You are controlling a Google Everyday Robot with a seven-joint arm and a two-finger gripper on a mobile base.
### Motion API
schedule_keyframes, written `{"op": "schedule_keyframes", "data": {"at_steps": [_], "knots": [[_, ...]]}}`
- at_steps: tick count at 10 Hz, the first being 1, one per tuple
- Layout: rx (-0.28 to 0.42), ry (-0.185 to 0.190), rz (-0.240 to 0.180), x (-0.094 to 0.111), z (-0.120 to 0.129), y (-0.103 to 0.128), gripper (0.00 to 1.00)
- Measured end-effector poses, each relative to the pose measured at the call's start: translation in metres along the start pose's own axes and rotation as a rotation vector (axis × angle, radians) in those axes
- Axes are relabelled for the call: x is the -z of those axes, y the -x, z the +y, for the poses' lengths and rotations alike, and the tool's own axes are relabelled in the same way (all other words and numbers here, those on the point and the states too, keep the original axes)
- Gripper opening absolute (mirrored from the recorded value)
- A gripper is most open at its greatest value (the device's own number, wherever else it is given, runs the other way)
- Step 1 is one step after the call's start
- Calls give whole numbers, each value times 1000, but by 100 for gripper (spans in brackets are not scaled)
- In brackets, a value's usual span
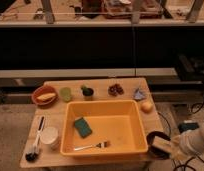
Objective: Wipe purple bowl with eraser
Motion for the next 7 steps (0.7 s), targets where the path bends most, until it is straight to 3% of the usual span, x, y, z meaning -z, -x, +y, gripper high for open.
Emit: {"op": "schedule_keyframes", "data": {"at_steps": [3, 7], "knots": [[-53, -22, 1, 3, -19, -12, 0], [-75, -43, -6, 0, -45, -6, 0]]}}
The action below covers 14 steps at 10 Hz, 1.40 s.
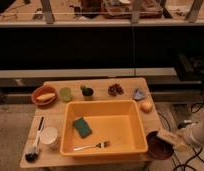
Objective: Wipe purple bowl with eraser
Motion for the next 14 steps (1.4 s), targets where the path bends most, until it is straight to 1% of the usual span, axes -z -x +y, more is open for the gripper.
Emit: {"op": "schedule_keyframes", "data": {"at_steps": [3, 6, 8, 10, 11, 14], "knots": [[18, 2, -2, -10, -5, 9, 0], [56, -3, -5, -12, 1, 22, 0], [114, 6, -3, -14, 16, 40, 0], [156, 18, 1, -20, 35, 51, 0], [168, 22, 0, -20, 41, 52, 0], [179, 22, 0, -16, 46, 46, 0]]}}
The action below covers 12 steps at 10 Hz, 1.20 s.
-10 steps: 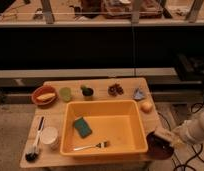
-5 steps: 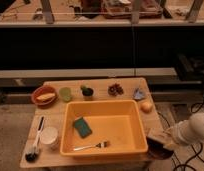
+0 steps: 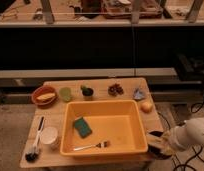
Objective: Wipe purple bowl with eraser
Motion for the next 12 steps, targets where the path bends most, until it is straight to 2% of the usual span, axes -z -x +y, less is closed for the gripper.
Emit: {"op": "schedule_keyframes", "data": {"at_steps": [4, 6, 10, 12], "knots": [[12, 12, 23, 12, 21, -22, 0], [7, 18, 33, 15, 23, -30, 0], [-86, -9, 37, 26, 0, -65, 0], [-118, -22, 33, 28, -11, -70, 0]]}}
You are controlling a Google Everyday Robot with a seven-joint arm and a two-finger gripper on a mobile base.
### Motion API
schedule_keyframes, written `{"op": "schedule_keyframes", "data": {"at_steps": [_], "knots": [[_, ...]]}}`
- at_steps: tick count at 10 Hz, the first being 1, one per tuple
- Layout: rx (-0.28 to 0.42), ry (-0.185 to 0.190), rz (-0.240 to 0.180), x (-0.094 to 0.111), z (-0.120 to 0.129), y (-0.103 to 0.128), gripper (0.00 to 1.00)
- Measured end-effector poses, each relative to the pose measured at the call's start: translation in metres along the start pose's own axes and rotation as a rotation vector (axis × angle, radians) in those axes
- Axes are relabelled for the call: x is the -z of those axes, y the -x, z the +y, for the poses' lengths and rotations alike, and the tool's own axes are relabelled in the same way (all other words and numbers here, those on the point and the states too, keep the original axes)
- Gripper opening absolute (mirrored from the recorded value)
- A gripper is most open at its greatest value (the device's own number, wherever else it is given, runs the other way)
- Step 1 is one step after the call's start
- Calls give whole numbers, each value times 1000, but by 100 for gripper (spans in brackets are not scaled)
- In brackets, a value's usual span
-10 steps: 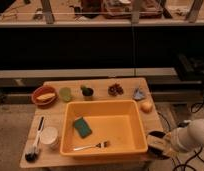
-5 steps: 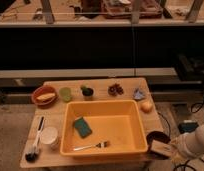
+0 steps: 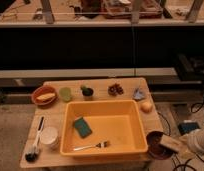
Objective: Wipe purple bowl with eraser
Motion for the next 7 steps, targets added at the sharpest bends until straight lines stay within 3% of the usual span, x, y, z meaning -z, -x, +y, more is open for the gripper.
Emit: {"op": "schedule_keyframes", "data": {"at_steps": [4, 7], "knots": [[-38, -23, -9, -6, -27, 5, 0], [-38, -20, -16, -17, -39, 20, 0]]}}
